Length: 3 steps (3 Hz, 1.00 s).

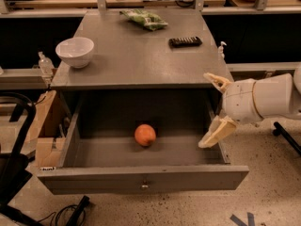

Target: Pick orange from top drawer and place on counter

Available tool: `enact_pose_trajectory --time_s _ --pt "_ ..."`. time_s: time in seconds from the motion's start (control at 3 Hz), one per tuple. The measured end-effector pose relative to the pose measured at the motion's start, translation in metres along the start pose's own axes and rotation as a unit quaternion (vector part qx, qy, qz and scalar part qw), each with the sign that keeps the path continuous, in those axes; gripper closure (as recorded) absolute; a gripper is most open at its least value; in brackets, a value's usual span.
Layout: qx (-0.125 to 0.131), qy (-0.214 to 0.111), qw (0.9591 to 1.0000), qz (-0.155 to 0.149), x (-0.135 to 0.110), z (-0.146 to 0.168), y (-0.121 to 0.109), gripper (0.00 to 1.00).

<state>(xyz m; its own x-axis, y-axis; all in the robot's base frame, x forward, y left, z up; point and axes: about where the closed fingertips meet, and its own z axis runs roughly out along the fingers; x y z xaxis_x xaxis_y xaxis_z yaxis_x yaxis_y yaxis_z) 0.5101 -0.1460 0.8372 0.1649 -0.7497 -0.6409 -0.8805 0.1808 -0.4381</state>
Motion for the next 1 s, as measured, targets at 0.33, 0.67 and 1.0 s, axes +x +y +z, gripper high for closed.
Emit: enact_pose_trajectory --time_s 0.33,0.67,1.0 --pt "-0.003 -0.002 1.0000 -0.001 0.001 0.007 0.001 0.00" --pt "-0.021 -0.011 0.9997 -0.007 0.005 0.047 0.004 0.00" --pt "-0.043 -0.043 0.9981 0.012 0.017 0.111 0.017 0.00"
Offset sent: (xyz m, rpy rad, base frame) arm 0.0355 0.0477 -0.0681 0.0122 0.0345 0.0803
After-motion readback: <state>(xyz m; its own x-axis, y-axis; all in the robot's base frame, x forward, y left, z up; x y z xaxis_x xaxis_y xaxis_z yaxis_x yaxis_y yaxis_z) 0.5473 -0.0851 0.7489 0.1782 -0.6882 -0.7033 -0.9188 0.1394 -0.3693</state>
